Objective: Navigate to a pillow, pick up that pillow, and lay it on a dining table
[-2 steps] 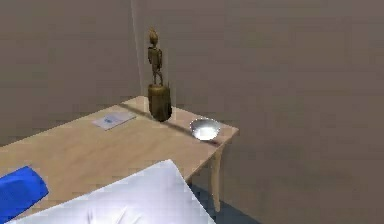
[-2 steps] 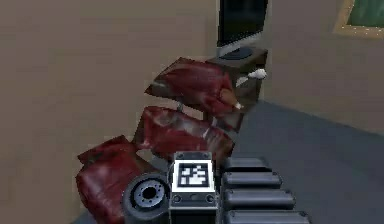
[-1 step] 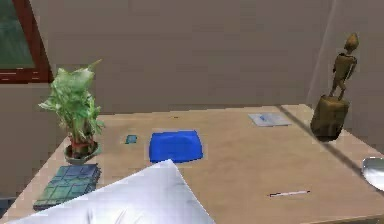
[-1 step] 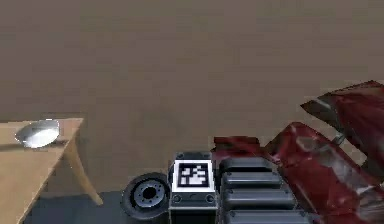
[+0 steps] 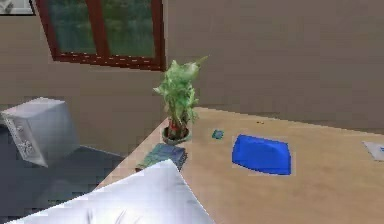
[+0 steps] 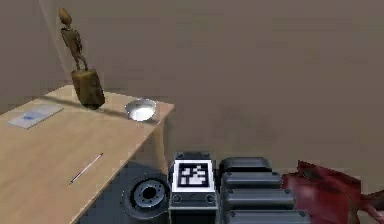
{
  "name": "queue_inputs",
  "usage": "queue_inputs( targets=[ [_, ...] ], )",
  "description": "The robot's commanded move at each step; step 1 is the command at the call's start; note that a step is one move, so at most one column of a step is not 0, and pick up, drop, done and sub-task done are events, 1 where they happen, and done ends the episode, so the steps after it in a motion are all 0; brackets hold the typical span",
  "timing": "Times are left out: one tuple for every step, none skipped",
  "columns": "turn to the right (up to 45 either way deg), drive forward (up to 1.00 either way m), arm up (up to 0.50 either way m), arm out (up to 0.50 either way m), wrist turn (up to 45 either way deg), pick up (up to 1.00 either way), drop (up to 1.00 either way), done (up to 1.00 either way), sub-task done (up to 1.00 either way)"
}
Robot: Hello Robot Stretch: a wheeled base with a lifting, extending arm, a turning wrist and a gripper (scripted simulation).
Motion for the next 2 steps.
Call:
queue_inputs(
  targets=[
    [45.0, 0.0, 0.0, 0.0, 0.0, 0.0, 0.0, 0.0, 0.0],
    [9.0, 0.0, 0.0, 0.0, 0.0, 0.0, 0.0, 0.0, 0.0]
  ],
)
